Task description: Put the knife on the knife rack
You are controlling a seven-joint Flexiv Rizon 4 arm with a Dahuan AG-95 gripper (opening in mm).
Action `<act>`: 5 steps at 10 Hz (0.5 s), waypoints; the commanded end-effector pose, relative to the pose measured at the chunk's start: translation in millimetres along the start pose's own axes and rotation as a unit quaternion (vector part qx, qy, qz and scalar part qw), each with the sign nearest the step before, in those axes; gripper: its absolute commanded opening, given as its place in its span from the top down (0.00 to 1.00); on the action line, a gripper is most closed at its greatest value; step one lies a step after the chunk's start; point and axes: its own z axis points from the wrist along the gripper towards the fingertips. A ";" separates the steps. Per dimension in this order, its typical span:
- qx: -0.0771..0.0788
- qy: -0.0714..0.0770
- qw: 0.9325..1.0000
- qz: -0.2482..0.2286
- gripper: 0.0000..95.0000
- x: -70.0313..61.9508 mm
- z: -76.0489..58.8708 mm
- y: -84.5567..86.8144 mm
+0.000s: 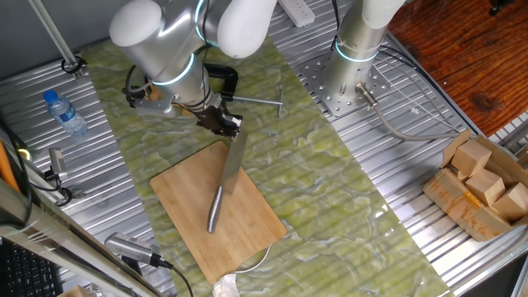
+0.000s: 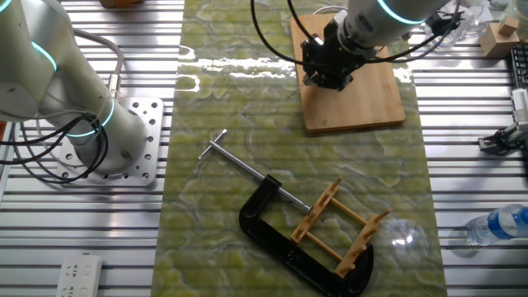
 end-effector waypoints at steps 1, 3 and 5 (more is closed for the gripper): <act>0.002 0.004 1.000 -0.027 1.00 2.1 -5.5 -7.4; 0.001 0.004 0.999 -0.050 1.00 3.9 -9.8 -13.6; 0.003 0.007 0.998 -0.070 1.00 4.5 -13.2 -19.1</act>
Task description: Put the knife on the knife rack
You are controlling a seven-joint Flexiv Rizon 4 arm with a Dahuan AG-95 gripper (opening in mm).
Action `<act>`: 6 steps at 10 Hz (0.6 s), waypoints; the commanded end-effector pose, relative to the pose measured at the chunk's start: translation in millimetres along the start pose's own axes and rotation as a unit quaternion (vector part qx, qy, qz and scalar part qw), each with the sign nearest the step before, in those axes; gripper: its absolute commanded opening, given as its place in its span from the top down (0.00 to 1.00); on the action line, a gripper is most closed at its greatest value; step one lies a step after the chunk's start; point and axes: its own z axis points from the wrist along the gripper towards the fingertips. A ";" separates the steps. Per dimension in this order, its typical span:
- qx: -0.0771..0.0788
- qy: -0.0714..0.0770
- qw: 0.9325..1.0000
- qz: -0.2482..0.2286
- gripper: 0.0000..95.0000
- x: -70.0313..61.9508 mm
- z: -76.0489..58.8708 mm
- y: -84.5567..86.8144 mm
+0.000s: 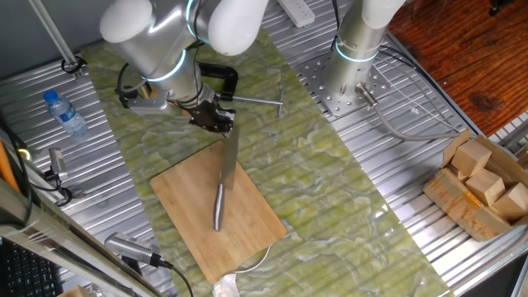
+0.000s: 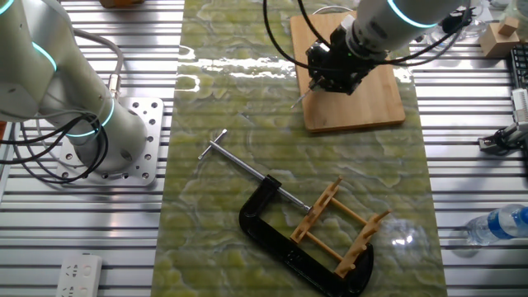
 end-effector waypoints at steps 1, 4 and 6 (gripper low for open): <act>0.003 0.004 1.000 -0.019 1.00 0.8 -3.0 -4.2; 0.008 0.012 0.999 -0.034 1.00 -1.9 -7.4 -6.9; 0.010 0.014 0.999 -0.044 1.00 -3.3 -8.8 -8.4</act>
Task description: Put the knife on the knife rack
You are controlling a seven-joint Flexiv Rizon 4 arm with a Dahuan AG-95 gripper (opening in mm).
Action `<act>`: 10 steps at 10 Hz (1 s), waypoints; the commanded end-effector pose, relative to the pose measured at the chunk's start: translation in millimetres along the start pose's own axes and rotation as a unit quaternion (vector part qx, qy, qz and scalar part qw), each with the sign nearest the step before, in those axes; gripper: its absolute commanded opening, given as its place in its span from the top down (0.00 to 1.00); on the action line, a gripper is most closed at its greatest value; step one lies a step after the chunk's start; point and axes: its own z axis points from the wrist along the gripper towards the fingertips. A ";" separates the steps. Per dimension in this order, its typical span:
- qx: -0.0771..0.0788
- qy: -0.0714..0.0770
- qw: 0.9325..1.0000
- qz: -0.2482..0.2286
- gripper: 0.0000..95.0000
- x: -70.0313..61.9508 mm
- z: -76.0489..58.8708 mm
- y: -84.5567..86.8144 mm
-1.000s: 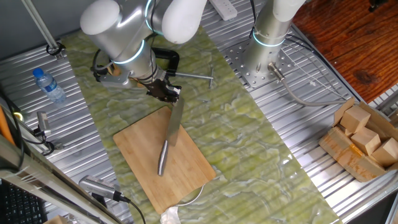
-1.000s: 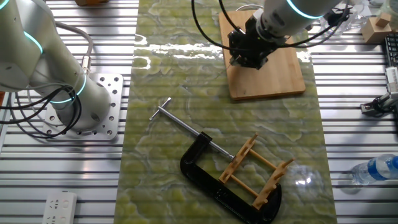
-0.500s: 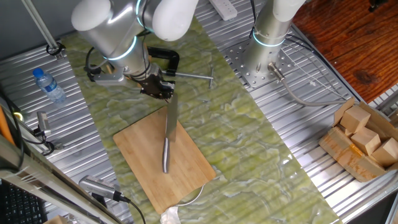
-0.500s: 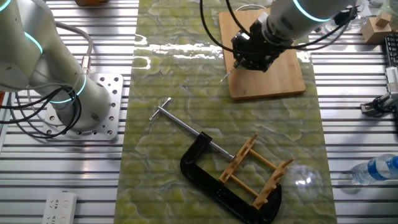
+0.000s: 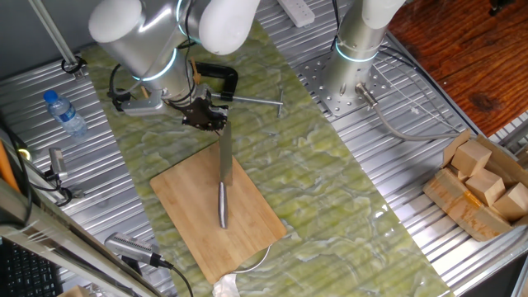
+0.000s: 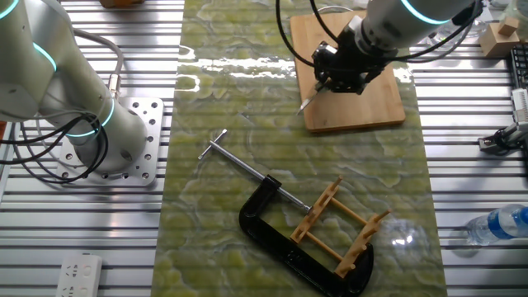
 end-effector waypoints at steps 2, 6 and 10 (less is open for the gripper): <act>0.007 0.009 1.000 -0.022 1.00 -2.4 -2.8 -2.8; 0.025 0.021 0.998 -0.053 1.00 -9.2 -9.5 -7.1; 0.052 0.024 0.995 -0.087 1.00 -9.6 -9.4 -6.9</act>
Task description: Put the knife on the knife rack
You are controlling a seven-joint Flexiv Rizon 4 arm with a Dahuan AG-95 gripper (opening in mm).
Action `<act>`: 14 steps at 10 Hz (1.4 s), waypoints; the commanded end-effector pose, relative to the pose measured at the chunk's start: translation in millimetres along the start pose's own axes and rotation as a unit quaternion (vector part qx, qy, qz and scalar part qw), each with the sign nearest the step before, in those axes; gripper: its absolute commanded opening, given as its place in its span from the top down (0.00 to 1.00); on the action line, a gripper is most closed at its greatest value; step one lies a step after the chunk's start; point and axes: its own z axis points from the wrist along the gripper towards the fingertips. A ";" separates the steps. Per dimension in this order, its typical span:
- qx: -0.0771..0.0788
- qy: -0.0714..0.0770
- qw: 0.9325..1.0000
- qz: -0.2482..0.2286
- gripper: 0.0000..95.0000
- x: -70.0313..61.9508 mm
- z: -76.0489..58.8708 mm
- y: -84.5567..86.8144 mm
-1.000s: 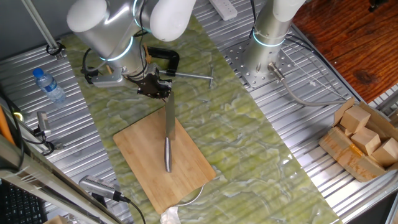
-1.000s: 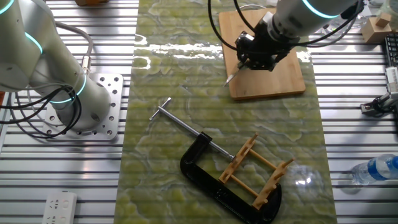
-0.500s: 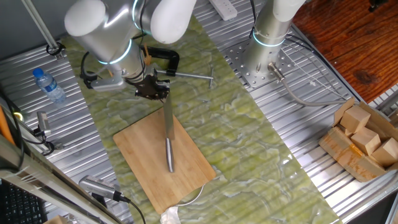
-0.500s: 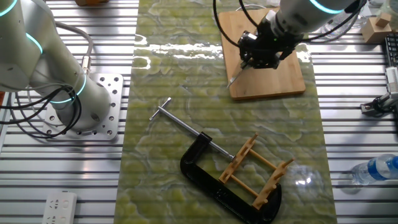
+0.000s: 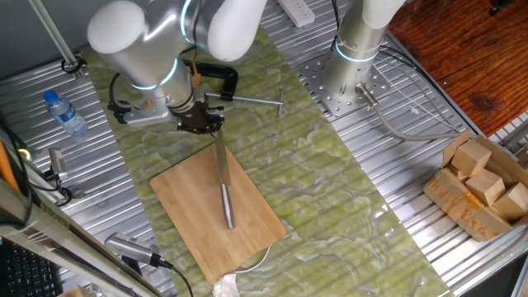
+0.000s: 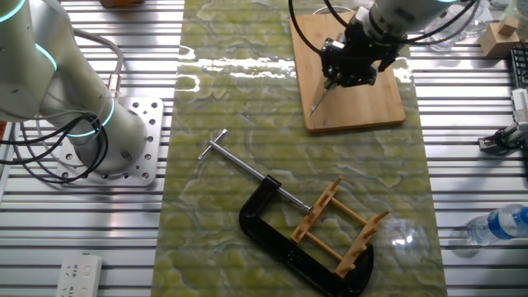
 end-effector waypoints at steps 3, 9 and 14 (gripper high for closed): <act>0.044 -0.005 0.999 -0.028 1.00 -0.2 0.1 0.5; 0.069 -0.016 0.997 -0.042 1.00 3.1 4.8 4.1; 0.084 -0.030 0.994 -0.058 1.00 5.1 8.2 3.7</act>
